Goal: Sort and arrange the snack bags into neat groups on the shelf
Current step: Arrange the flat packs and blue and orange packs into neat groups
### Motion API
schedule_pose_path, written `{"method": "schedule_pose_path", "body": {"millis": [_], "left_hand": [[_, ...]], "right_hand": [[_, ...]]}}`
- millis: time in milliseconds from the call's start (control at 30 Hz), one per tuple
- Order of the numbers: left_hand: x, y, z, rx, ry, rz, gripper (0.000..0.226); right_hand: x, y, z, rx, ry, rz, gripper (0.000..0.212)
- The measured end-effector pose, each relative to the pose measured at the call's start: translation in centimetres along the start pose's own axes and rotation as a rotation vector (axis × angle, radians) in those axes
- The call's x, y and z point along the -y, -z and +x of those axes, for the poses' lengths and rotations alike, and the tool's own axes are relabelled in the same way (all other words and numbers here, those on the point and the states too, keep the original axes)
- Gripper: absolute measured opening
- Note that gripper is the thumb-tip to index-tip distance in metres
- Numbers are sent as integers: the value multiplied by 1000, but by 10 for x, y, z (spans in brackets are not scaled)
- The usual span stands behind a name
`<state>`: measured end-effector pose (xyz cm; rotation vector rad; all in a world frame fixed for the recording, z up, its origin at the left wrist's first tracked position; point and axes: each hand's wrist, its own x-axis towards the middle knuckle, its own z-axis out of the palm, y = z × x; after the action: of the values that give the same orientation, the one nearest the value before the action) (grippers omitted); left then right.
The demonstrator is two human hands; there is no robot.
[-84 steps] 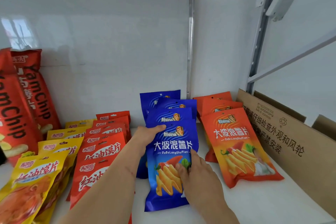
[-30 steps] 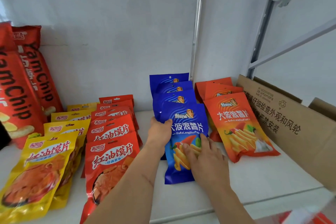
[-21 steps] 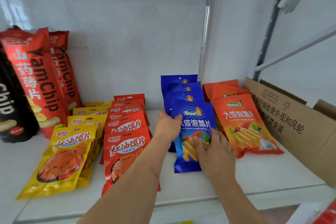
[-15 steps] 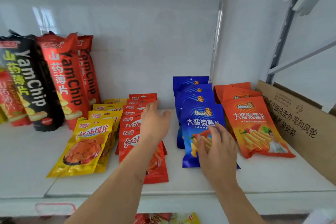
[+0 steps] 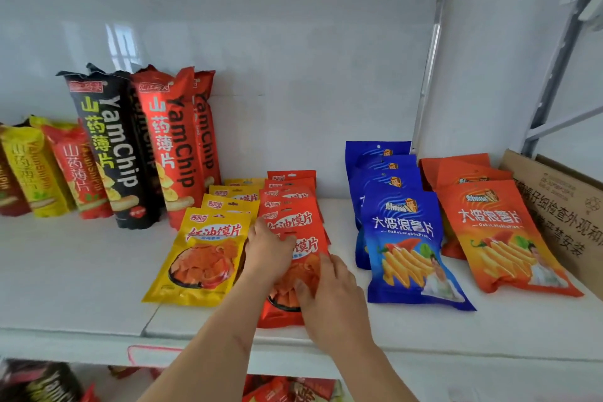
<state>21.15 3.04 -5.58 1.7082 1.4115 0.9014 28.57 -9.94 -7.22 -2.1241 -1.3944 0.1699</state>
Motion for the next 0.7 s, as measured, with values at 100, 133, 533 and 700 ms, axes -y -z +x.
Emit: {"method": "schedule_pose_path", "body": {"millis": [100,133,533,700], "left_hand": [[1,0,12,-8,-2,-18,79],[2,1,18,2,8,-21,82],[23,-20,75,95,150,-141,122],[11,-22,79,94,175,-151,115]], "right_hand": [[3,-2,4,-9,-47,-29,63],[4,-3,5,-3,-59,-44,62],[10,-8,17,10,-180,-94,65],[14,-10,23,7,-219,-93,74]]}}
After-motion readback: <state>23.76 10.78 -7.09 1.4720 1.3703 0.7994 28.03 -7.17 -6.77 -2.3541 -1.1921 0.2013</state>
